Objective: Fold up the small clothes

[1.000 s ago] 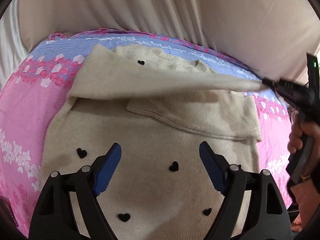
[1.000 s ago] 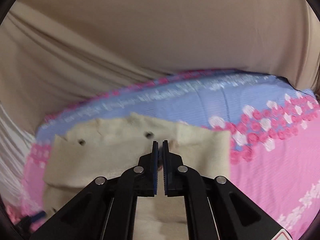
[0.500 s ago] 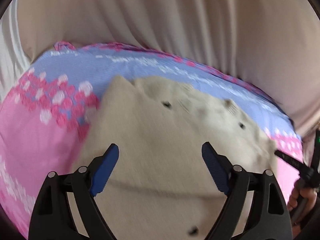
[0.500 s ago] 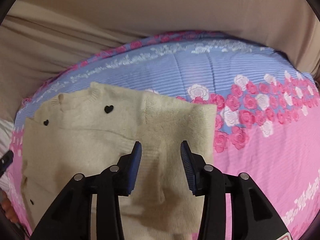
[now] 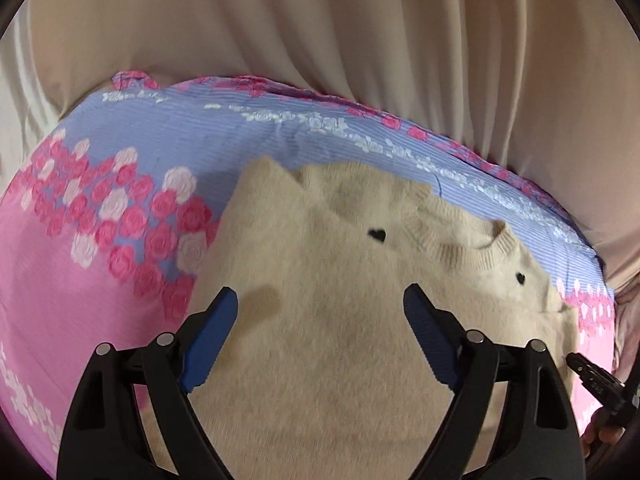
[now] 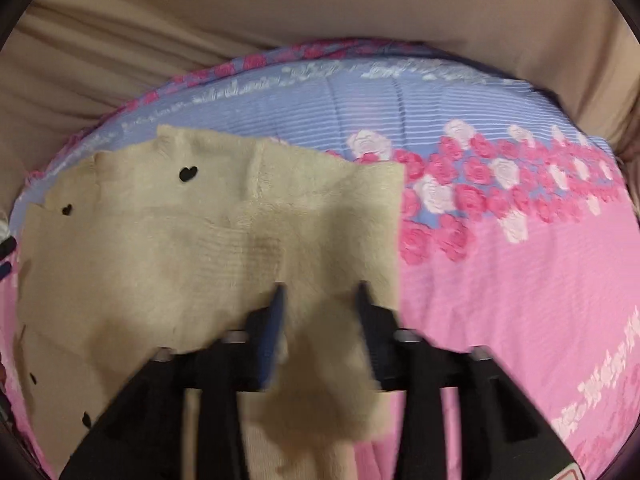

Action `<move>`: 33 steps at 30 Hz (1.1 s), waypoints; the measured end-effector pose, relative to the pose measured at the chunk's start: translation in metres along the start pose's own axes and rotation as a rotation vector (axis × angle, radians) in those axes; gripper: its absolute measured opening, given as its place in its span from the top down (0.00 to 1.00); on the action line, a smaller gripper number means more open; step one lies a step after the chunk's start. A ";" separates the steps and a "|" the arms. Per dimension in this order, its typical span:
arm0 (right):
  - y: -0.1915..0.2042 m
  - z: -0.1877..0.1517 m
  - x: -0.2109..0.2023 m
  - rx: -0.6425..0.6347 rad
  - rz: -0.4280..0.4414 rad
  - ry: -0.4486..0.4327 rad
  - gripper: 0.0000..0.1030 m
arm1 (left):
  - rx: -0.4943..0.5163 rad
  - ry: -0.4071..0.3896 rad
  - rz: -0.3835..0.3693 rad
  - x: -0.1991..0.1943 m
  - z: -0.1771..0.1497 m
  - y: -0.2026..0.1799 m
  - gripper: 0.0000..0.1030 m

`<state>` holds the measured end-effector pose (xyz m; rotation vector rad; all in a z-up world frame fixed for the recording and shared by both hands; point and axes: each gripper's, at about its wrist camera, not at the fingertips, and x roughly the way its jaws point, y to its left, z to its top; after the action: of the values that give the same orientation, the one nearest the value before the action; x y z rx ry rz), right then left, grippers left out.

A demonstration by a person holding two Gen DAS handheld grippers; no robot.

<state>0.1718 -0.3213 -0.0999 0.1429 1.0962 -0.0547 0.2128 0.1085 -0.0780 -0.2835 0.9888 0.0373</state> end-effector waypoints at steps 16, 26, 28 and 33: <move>-0.021 -0.210 -0.065 0.011 0.090 0.265 0.46 | 0.028 0.222 0.085 -0.078 -0.169 0.050 0.19; -0.015 -0.252 -0.075 0.004 0.135 0.278 0.40 | -0.070 0.255 0.098 -0.102 -0.223 0.104 0.18; -0.007 -0.255 -0.076 -0.045 0.099 0.264 0.49 | -0.049 0.244 0.093 -0.104 -0.227 0.102 0.22; 0.005 -0.255 -0.082 -0.071 0.105 0.248 0.91 | -0.094 0.255 0.016 -0.110 -0.227 0.112 0.79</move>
<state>-0.0906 -0.2820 -0.1407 0.1461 1.3350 0.0979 -0.0514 0.1698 -0.1288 -0.3732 1.2449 0.0639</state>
